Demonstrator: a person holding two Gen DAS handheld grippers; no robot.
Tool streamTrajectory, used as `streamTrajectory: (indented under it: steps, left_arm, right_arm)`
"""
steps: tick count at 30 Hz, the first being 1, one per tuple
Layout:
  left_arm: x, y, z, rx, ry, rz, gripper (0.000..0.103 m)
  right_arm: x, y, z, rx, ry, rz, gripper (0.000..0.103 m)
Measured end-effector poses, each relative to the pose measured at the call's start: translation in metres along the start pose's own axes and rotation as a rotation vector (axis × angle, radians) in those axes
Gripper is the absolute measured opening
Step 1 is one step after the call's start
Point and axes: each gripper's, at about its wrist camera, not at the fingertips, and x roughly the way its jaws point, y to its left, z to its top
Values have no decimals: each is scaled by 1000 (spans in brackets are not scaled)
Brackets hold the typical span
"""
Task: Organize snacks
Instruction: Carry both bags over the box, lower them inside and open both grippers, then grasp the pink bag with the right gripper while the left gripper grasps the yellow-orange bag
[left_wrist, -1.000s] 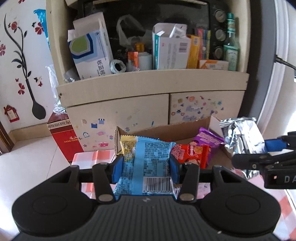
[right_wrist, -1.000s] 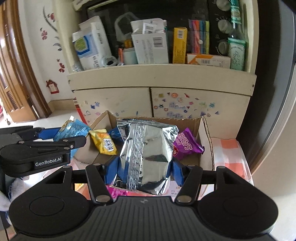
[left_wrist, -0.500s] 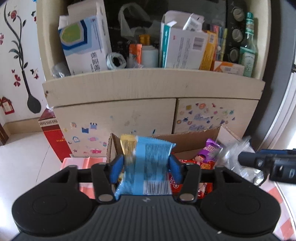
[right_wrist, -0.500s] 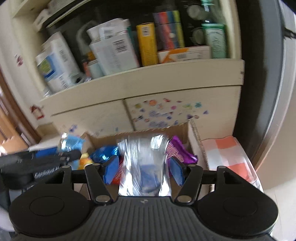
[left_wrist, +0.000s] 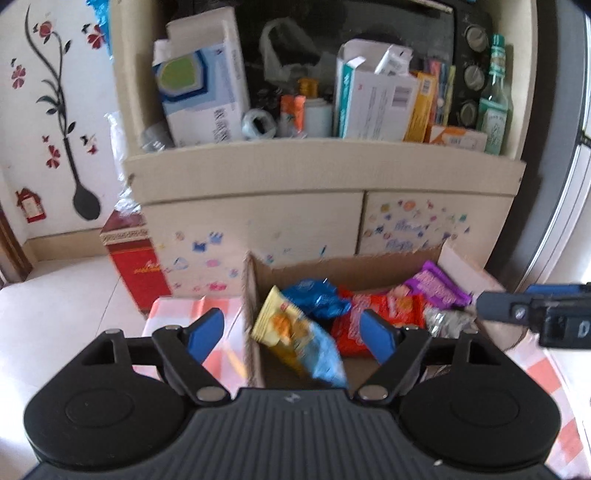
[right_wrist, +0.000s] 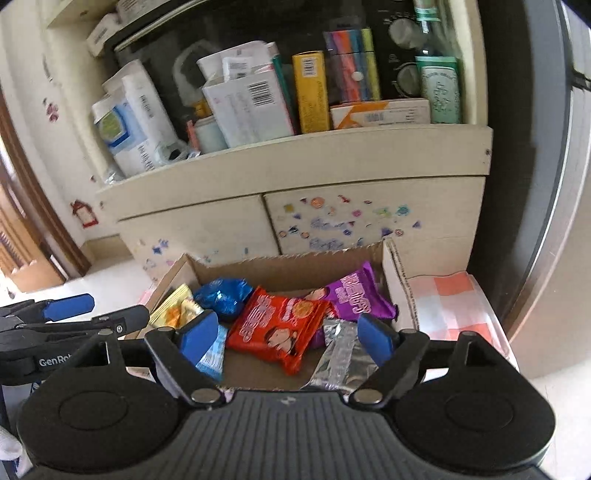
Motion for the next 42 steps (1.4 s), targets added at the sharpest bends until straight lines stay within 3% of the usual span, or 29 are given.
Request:
streamTrajectory:
  steps: [23,33,42]
  left_arm:
    - [-53,45,-52,-45,83,44,81]
    - [-66,50,-78,3,122,41,81]
    - [-49,50,-95,80,197,37,81]
  right_arm:
    - [-13,27,-26,-95,81,55,90]
    - [-11,37,-41,-126,157,102,90]
    - [7,43,-60,-165,282,120,92]
